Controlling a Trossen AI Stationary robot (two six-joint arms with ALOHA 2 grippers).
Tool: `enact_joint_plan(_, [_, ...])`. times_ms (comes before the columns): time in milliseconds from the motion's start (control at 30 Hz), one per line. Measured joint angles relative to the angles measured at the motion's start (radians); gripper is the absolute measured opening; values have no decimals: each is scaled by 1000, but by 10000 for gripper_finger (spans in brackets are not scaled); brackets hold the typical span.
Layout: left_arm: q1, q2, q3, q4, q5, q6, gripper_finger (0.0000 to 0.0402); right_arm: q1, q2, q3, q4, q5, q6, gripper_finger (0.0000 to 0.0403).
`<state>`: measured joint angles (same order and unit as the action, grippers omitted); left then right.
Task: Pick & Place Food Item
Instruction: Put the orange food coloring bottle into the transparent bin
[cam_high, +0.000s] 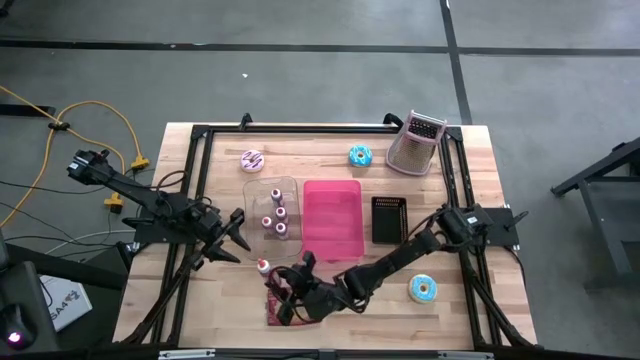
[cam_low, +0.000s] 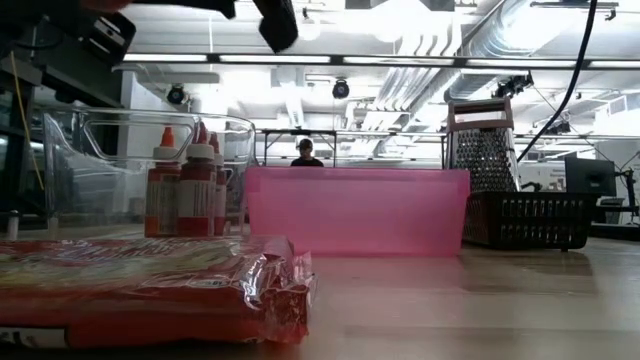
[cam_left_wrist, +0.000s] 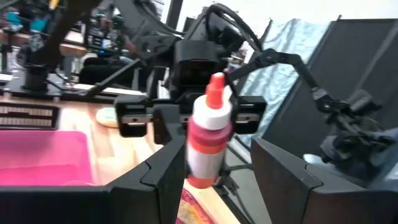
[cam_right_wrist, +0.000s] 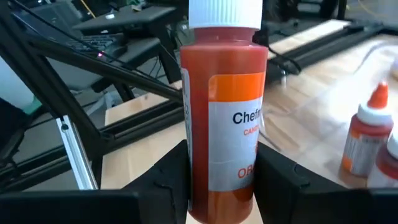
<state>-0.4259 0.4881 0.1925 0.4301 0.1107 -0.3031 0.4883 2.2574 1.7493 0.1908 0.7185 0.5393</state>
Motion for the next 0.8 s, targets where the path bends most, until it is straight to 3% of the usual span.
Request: enact_joint_plan(800, [0, 0, 0, 22, -115, 78, 175, -101, -1, 0, 86, -93, -144, 130])
